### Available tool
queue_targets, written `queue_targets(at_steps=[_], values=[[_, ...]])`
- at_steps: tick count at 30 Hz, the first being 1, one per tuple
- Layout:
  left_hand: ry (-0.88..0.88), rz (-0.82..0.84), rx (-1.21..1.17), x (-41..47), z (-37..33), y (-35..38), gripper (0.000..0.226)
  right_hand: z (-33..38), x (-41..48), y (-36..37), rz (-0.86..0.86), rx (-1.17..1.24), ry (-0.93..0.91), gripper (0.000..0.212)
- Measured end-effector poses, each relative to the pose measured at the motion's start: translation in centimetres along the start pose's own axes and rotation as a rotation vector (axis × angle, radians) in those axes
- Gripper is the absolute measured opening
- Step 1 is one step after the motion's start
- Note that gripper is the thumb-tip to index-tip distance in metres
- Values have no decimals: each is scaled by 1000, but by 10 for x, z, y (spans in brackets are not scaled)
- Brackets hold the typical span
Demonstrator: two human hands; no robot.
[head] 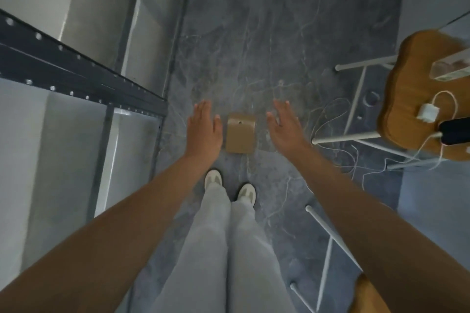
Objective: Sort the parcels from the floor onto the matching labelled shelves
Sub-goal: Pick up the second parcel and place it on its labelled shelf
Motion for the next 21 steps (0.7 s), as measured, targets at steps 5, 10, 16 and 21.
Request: queue_targets(at_steps=[5,10,16,21], values=[[-32,-2,27,46,56,33,47,-19,61,38,7,-22,17,49],[-99,34,1,79,113,83,46,-53,121,91,2,-4,49,48],[-168,108,-16,101,196,158,46,-112,174,160,36,-32,121,49],[-291,154,-80,113,254,220,49,-166,211,205,56,-47,186,48]])
Point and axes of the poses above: each hand's wrist, its own x-axis towards the middle knuckle, its own y-axis out of the palm, z = x × y, the point moved 10 cm from there along x, towards the middle knuckle, and after that the axes turned 7 degrees about y, right-handed, at the moved point
